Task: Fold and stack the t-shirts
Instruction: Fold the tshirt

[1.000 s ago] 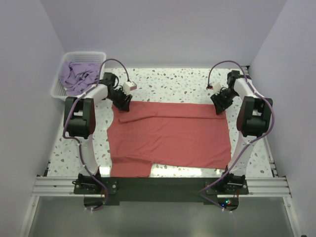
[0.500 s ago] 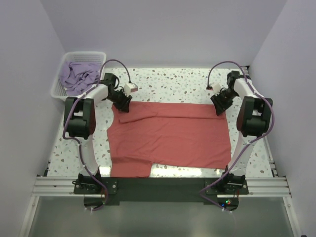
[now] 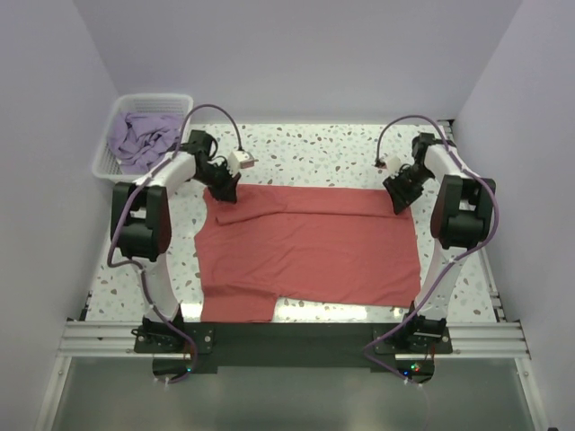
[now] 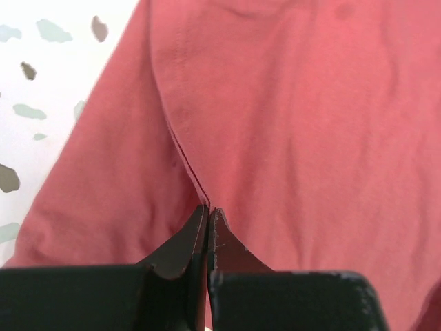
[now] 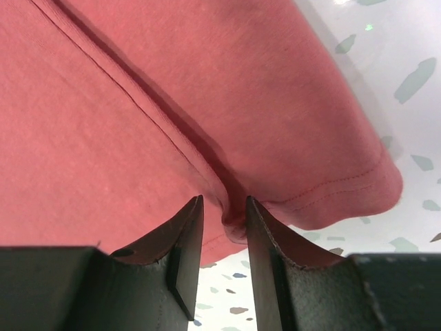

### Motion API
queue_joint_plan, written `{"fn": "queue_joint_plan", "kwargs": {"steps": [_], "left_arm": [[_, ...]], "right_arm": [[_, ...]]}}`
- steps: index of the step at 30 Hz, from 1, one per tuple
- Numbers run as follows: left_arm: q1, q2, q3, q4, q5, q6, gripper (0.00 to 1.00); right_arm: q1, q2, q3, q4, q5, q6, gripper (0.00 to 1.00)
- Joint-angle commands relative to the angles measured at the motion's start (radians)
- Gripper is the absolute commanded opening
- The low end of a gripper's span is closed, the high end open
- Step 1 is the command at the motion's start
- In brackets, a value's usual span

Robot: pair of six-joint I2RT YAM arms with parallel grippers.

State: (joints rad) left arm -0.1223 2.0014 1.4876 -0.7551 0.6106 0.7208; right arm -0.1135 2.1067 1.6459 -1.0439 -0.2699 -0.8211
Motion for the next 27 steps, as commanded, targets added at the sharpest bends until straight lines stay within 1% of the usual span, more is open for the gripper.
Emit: {"fn": "queue_joint_plan", "kwargs": {"steps": [1, 3, 6, 11, 13, 15, 17, 18, 19, 21, 22, 25, 27], "left_arm": [[-0.016, -0.107, -0.026, -0.096, 0.07, 0.098, 0.0], [-0.022, -0.134, -0.055, -0.125, 0.089, 0.147, 0.0], [-0.033, -0.177, -0.113, -0.187, 0.121, 0.227, 0.0], [-0.075, -0.243, -0.266, -0.228, 0.094, 0.365, 0.0], [-0.089, -0.282, -0.335, -0.193, 0.057, 0.379, 0.06], [-0.109, -0.309, -0.377, -0.17, 0.032, 0.419, 0.09], [-0.132, -0.36, -0.436, -0.135, -0.006, 0.457, 0.13], [-0.138, -0.377, -0.452, -0.124, -0.015, 0.465, 0.17], [-0.142, -0.4, -0.469, -0.121, -0.021, 0.477, 0.25], [-0.145, -0.414, -0.469, -0.134, -0.023, 0.503, 0.33], [-0.143, -0.417, -0.461, -0.139, -0.022, 0.503, 0.42], [-0.143, -0.403, -0.414, -0.176, -0.005, 0.506, 0.49], [-0.136, -0.379, -0.376, -0.17, 0.009, 0.444, 0.5]], "right_arm": [[-0.005, -0.062, -0.023, -0.033, 0.027, -0.039, 0.34], [-0.005, -0.071, -0.043, -0.031, 0.046, -0.055, 0.32], [-0.006, -0.082, -0.061, -0.031, 0.061, -0.064, 0.31], [-0.012, -0.099, -0.081, -0.038, 0.08, -0.082, 0.3], [-0.015, -0.105, -0.093, -0.042, 0.09, -0.096, 0.29], [-0.018, -0.114, -0.106, -0.047, 0.093, -0.11, 0.29], [-0.018, -0.122, -0.115, -0.047, 0.1, -0.118, 0.29], [-0.018, -0.128, -0.123, -0.051, 0.1, -0.125, 0.29], [-0.02, -0.131, -0.123, -0.062, 0.091, -0.131, 0.29], [-0.02, -0.143, -0.124, -0.077, 0.08, -0.141, 0.32], [-0.018, -0.148, -0.118, -0.085, 0.068, -0.145, 0.34], [-0.02, -0.154, -0.094, -0.129, 0.04, -0.147, 0.38], [-0.02, -0.16, -0.06, -0.151, 0.005, -0.133, 0.39]]}}
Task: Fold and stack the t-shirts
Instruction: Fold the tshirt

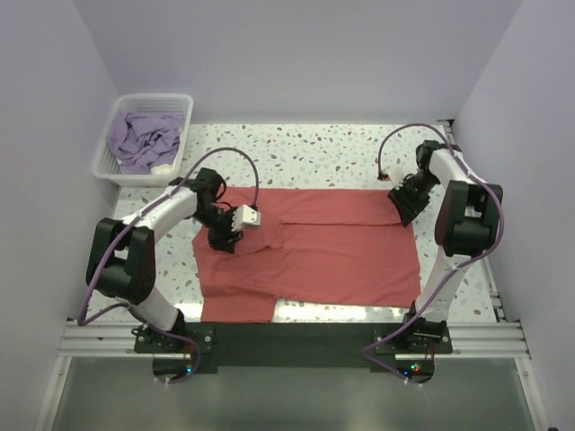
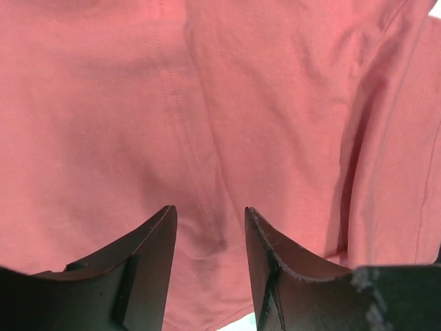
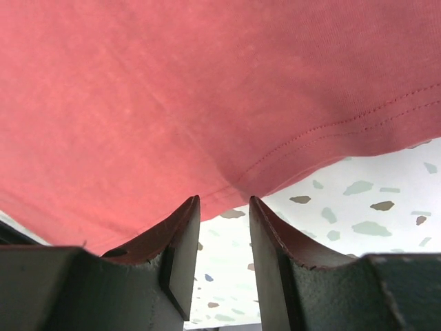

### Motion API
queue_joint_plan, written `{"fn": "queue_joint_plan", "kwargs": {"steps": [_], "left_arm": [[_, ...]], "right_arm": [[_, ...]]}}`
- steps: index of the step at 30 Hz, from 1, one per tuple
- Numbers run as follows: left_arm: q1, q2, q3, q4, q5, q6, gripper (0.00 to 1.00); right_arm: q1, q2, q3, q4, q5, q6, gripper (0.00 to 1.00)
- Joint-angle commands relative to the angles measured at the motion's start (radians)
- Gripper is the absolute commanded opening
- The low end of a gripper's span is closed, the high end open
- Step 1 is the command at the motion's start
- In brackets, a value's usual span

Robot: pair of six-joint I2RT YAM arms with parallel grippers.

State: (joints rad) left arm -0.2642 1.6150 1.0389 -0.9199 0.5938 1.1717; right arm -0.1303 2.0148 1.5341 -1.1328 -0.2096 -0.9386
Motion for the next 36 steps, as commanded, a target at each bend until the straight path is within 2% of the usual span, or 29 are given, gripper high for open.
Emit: {"fn": "queue_joint_plan", "kwargs": {"steps": [1, 4, 6, 7, 10, 17, 23, 29, 36], "left_arm": [[0.013, 0.019, 0.116, 0.007, 0.046, -0.042, 0.49], [0.078, 0.084, 0.205, 0.114, 0.044, -0.313, 0.45], [0.1, 0.143, 0.248, 0.186, 0.017, -0.423, 0.42], [0.115, 0.157, 0.274, 0.209, -0.015, -0.507, 0.41], [0.123, 0.2, 0.288, 0.291, -0.147, -0.622, 0.42], [0.146, 0.299, 0.296, 0.312, -0.284, -0.727, 0.4], [0.175, 0.404, 0.348, 0.335, -0.388, -0.794, 0.36], [0.221, 0.548, 0.525, 0.36, -0.446, -0.811, 0.35], [0.232, 0.72, 0.814, 0.346, -0.471, -0.837, 0.36]], "right_arm": [[-0.003, -0.074, 0.061, -0.061, -0.066, -0.005, 0.39], [0.001, -0.073, 0.104, -0.016, -0.086, 0.088, 0.39], [0.006, -0.059, 0.124, 0.034, -0.056, 0.171, 0.39], [0.017, -0.051, 0.129, 0.044, -0.042, 0.188, 0.37], [0.046, -0.034, 0.118, 0.093, 0.01, 0.236, 0.34], [0.115, 0.019, 0.049, 0.205, 0.15, 0.29, 0.29], [0.121, 0.149, 0.113, 0.257, 0.242, 0.322, 0.29], [0.121, 0.287, 0.282, 0.301, 0.294, 0.4, 0.29], [0.153, 0.387, 0.472, 0.34, 0.361, 0.468, 0.32]]}}
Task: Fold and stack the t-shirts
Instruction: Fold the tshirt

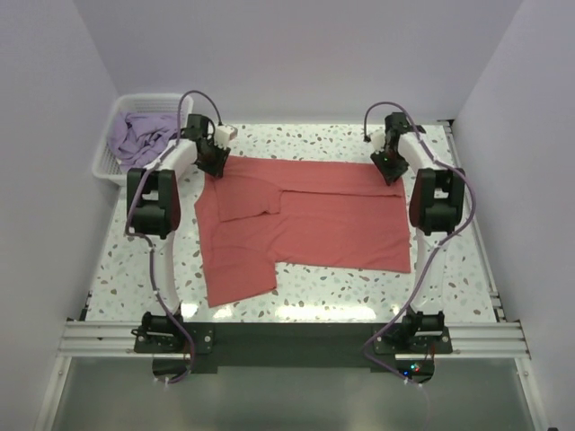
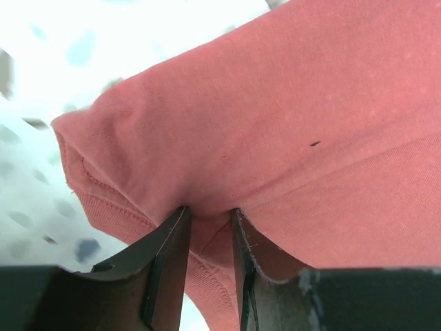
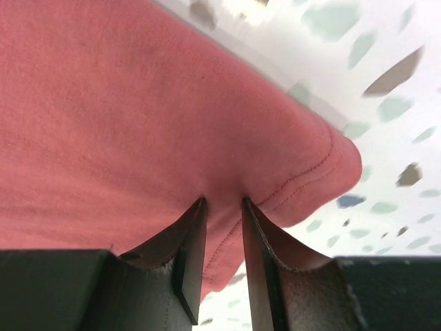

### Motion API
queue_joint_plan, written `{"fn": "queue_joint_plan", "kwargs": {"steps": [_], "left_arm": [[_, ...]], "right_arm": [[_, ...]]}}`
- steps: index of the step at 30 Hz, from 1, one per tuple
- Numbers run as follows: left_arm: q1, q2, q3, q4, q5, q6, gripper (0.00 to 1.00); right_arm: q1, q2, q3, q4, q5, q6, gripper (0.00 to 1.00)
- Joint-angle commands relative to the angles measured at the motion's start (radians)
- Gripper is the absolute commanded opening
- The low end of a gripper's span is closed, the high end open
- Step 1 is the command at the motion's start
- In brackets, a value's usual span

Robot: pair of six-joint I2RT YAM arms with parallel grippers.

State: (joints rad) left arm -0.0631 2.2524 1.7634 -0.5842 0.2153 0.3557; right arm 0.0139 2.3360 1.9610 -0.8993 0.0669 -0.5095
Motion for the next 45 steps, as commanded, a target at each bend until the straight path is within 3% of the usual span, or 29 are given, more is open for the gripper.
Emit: {"fn": "queue_joint_plan", "kwargs": {"steps": [1, 4, 8, 11, 12, 14, 15, 17, 21, 24, 29, 34, 41, 45], "left_arm": [[0.031, 0.094, 0.114, 0.006, -0.09, -0.023, 0.36], [0.031, 0.105, 0.169, 0.003, -0.045, -0.021, 0.4], [0.032, -0.02, 0.151, 0.021, 0.086, 0.005, 0.49], [0.034, -0.172, 0.081, 0.035, 0.191, 0.041, 0.62], [0.034, -0.213, 0.032, 0.029, 0.253, 0.063, 0.73], [0.036, -0.339, -0.03, 0.014, 0.3, 0.133, 0.85], [0.037, -0.379, -0.1, 0.008, 0.33, 0.179, 0.88], [0.043, -0.485, -0.166, -0.046, 0.369, 0.242, 0.94], [0.063, -0.588, -0.31, -0.225, 0.45, 0.402, 0.9], [0.063, -0.652, -0.413, -0.377, 0.482, 0.546, 0.77], [0.063, -0.798, -0.64, -0.442, 0.426, 0.689, 0.64], [0.063, -0.902, -0.826, -0.405, 0.346, 0.712, 0.63], [0.063, -0.912, -0.855, -0.384, 0.348, 0.677, 0.63], [0.063, -0.898, -0.851, -0.382, 0.352, 0.655, 0.62]], "right_arm": [[0.009, 0.074, 0.079, 0.106, 0.083, 0.043, 0.32], [0.012, 0.066, 0.117, 0.085, 0.05, 0.055, 0.34], [0.011, -0.044, 0.127, 0.034, -0.045, 0.057, 0.42], [0.011, -0.177, 0.087, -0.007, -0.139, 0.02, 0.59], [0.012, -0.214, 0.069, -0.03, -0.168, 0.008, 0.66], [0.012, -0.325, 0.0, -0.084, -0.234, -0.056, 0.72], [0.012, -0.364, -0.032, -0.101, -0.257, -0.073, 0.81], [0.011, -0.46, -0.126, -0.157, -0.28, -0.16, 0.84], [0.009, -0.608, -0.338, -0.248, -0.291, -0.297, 0.78], [0.006, -0.711, -0.52, -0.28, -0.28, -0.395, 0.69], [0.003, -0.834, -0.775, -0.233, -0.23, -0.478, 0.56], [0.004, -0.909, -0.927, -0.175, -0.199, -0.498, 0.47], [0.011, -0.911, -1.025, -0.06, -0.159, -0.501, 0.38], [0.018, -0.893, -1.053, -0.024, -0.154, -0.5, 0.38]]}}
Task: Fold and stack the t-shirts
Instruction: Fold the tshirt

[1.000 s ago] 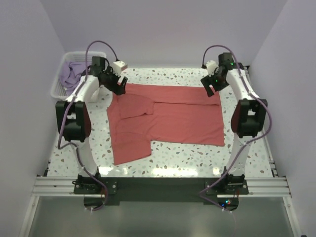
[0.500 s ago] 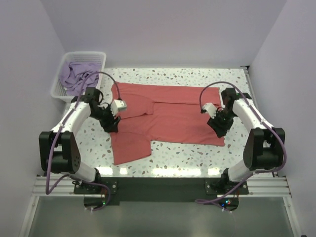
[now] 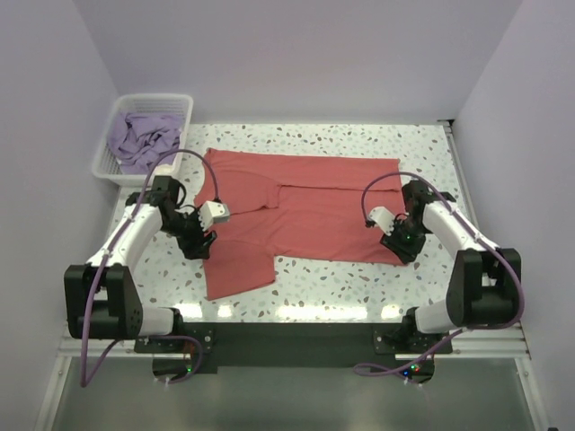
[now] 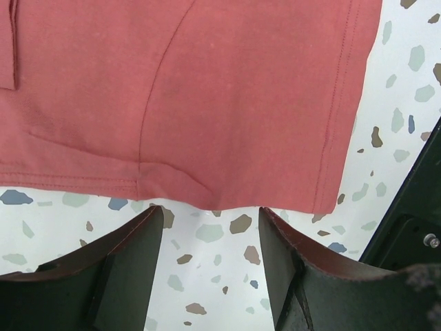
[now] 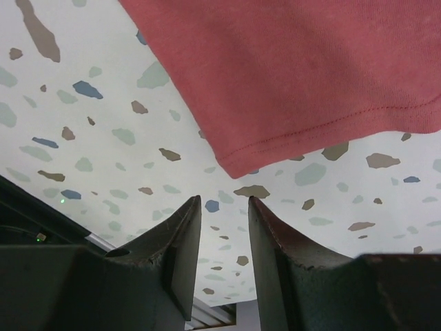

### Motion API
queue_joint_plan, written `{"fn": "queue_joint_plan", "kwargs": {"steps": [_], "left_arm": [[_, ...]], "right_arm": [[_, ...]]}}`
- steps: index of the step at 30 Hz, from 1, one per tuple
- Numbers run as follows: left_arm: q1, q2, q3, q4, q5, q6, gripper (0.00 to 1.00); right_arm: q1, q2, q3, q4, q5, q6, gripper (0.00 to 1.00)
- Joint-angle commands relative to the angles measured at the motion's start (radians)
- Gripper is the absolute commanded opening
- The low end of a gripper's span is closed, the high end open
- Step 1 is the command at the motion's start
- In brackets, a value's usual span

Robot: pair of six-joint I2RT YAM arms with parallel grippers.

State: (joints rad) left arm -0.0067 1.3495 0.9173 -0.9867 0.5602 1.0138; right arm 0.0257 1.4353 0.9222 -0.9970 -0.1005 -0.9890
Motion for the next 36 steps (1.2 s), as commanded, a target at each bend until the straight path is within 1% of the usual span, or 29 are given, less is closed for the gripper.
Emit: {"fn": "queue_joint_plan", "kwargs": {"steps": [1, 5, 16, 21, 23, 24, 25, 27, 28, 31, 33, 36], "left_arm": [[0.007, 0.008, -0.006, 0.023, 0.006, -0.004, 0.62], [0.007, 0.011, -0.009, 0.028, 0.001, -0.007, 0.63], [0.007, 0.03, -0.012, 0.042, -0.025, -0.014, 0.66], [-0.003, 0.031, -0.034, 0.039, -0.022, 0.005, 0.67], [-0.021, 0.023, -0.057, 0.054, -0.035, 0.006, 0.66], [-0.03, 0.013, -0.079, 0.08, -0.046, 0.003, 0.66], [-0.039, 0.002, -0.09, 0.094, -0.057, 0.003, 0.66], [-0.076, -0.025, -0.113, 0.12, -0.097, 0.008, 0.66], [-0.09, -0.033, -0.136, 0.15, -0.109, 0.006, 0.64], [-0.136, -0.061, -0.169, 0.206, -0.161, 0.005, 0.63], [-0.162, -0.072, -0.181, 0.241, -0.19, 0.0, 0.61], [-0.176, -0.073, -0.184, 0.273, -0.197, -0.011, 0.58]], "right_arm": [[0.006, 0.01, -0.026, 0.084, 0.018, -0.019, 0.38], [0.02, 0.034, -0.043, 0.13, 0.021, -0.01, 0.39], [0.039, 0.073, -0.091, 0.178, 0.041, -0.037, 0.38], [0.039, 0.076, -0.123, 0.204, 0.062, -0.059, 0.38], [0.039, 0.074, -0.129, 0.221, 0.062, -0.063, 0.37], [0.042, 0.073, -0.134, 0.224, 0.062, -0.063, 0.34], [0.042, 0.074, -0.134, 0.227, 0.062, -0.062, 0.28], [0.042, 0.074, -0.137, 0.23, 0.061, -0.062, 0.2], [0.042, 0.073, -0.138, 0.232, 0.062, -0.06, 0.12], [0.04, 0.065, -0.14, 0.235, 0.067, -0.057, 0.0], [0.042, 0.059, -0.135, 0.232, 0.067, -0.054, 0.0], [0.042, 0.062, -0.126, 0.222, 0.064, -0.048, 0.0]]}}
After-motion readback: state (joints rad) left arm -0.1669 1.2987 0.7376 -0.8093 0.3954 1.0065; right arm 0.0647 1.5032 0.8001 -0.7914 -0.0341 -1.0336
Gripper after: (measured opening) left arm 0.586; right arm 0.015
